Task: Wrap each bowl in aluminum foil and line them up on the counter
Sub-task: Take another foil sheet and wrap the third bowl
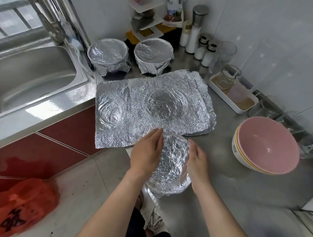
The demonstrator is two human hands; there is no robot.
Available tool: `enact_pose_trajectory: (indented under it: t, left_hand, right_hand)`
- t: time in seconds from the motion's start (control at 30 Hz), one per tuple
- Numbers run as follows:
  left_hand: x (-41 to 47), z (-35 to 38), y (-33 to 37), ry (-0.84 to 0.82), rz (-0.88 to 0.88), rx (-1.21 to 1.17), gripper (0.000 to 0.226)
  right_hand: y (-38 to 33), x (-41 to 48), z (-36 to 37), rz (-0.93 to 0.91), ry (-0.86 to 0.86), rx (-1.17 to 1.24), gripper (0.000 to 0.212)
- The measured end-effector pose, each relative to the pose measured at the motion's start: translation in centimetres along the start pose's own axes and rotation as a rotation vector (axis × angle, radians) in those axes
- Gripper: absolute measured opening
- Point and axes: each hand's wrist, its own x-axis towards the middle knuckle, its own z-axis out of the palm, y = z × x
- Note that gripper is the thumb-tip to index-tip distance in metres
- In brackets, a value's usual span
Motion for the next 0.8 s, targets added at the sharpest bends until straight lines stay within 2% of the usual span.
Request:
enact_pose_trajectory:
  t: [0.07, 0.2, 0.3, 0.37, 0.43, 0.57, 0.67, 0.8]
  left_hand:
    - [0.0, 0.2, -0.1, 0.023, 0.013, 0.018, 0.043]
    - [0.0, 0.1, -0.1, 0.021, 0.015, 0.005, 0.043]
    - [-0.1, -0.4, -0.2, 0.001, 0.000, -0.066, 0.045]
    - [-0.4, -0.6, -0.8, 0.002, -0.035, -0.121, 0.048]
    - [-0.8, -0.8, -1.5, -0.008, -0.108, -0.234, 0.048]
    - [-1.9, -0.7, -1.5, -0.011, -0.391, -0.658, 0.046]
    - [-2.6, -0.4, -1.1, 0.000, -0.485, -0.713, 0.057]
    - [-2.8, -0.7, -0.3, 0.053, -0.551, -0.805, 0.057]
  right_hand:
    - [0.5, 0.2, 0.4, -0.007, 0.046, -0.037, 0.025]
    - [1.0, 0.3, 0.6, -0.023, 0.094, -0.135, 0.036]
    - [0.1, 0.0, 0.4, 0.001, 0.046, -0.082, 0.026]
    - [-0.5, -0.1, -0.2, 0.047, 0.021, -0.036, 0.037]
    - [-0.5, -0.5, -0.9, 0.070, 0.030, -0.010, 0.042]
    - [-0.2, -2.1, -0.7, 0.183, 0.056, 0.058, 0.045]
    - [-0.9, -2.9, 0.1, 0.233, 0.095, 0.055, 0.048]
    - [-1.7, -2.7, 0.0, 0.222, 0.106, 0.075, 0.039]
